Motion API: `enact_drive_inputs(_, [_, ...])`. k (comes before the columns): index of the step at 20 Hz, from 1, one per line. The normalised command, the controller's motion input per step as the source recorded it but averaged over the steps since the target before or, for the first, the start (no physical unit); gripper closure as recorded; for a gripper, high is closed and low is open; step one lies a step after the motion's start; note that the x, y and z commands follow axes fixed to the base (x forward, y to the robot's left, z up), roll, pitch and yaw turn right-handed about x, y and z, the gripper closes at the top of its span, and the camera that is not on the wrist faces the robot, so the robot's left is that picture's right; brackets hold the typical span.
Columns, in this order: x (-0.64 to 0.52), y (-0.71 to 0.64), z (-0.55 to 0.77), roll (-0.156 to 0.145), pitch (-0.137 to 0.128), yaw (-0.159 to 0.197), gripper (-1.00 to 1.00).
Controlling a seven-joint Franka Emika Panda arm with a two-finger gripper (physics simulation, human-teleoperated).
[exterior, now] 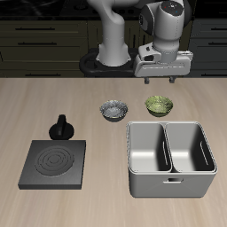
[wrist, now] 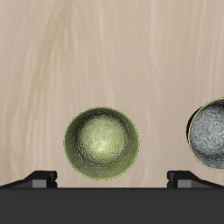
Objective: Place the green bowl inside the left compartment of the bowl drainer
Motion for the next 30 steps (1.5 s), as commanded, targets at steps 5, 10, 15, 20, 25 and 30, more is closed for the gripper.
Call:
enact_drive_inputs(5, [-0.08, 0.00, -0.38, 0.005, 0.050, 0.004, -1.00])
enact_drive_inputs(10, [-0.02, -0.08, -0.50, -0.026, 0.054, 0.017, -1.00])
enact_drive_inputs(15, [-0.04, 0.04, -0.45, 0.001, 0.070, 0.003, -1.00])
enact_drive_inputs(20, [-0.04, 0.01, -0.41, -0.005, 0.068, 0.000, -1.00])
enact_drive_inputs(25, [-0.02, -0.07, -0.33, -0.011, 0.059, -0.015, -1.00])
enact_drive_inputs(30, [-0.03, -0.02, -0.15, 0.040, 0.023, -0.034, 1.00])
